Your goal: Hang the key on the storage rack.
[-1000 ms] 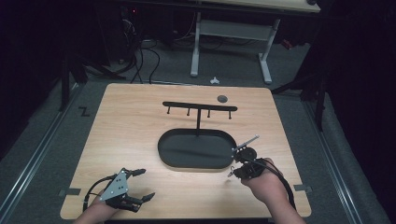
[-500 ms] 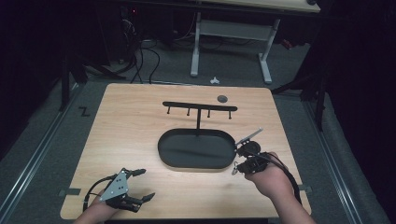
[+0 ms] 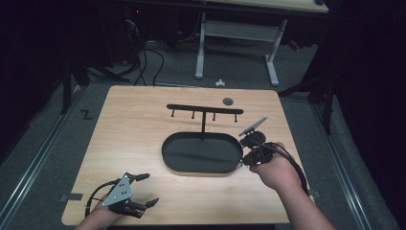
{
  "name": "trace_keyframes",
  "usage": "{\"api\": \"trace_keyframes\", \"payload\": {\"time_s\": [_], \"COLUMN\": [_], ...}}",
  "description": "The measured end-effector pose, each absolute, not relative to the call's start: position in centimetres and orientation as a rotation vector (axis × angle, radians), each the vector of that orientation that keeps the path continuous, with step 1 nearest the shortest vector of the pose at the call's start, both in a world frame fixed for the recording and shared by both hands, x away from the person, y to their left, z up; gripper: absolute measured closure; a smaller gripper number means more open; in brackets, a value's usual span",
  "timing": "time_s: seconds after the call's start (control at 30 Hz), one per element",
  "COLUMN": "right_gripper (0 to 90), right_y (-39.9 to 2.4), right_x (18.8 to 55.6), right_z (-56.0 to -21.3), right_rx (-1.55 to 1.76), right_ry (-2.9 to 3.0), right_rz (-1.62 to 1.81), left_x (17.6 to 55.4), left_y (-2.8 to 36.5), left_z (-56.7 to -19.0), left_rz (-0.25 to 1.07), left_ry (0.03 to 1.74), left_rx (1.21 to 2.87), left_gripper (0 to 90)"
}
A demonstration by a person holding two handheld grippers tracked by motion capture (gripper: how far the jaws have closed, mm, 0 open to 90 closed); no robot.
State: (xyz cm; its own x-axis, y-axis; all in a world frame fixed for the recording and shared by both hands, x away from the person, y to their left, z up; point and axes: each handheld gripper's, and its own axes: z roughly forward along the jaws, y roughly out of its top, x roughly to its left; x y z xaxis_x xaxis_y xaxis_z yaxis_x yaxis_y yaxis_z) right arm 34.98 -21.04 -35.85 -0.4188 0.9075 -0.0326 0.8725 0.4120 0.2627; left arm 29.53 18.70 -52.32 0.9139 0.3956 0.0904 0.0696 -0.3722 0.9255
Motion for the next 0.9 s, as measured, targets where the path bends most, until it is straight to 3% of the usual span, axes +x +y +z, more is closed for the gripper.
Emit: {"api": "trace_keyframes", "payload": {"time_s": [0.9], "right_gripper": [88.2], "right_y": [-19.9], "right_x": [40.4], "right_z": [-31.1], "right_rx": [1.586], "right_ry": [2.436], "right_rz": [0.369], "left_x": [29.5], "left_y": [18.7], "left_z": [-52.3], "left_rz": [0.354], "left_ry": [0.336], "left_rx": [1.934], "left_gripper": [15.2]}}
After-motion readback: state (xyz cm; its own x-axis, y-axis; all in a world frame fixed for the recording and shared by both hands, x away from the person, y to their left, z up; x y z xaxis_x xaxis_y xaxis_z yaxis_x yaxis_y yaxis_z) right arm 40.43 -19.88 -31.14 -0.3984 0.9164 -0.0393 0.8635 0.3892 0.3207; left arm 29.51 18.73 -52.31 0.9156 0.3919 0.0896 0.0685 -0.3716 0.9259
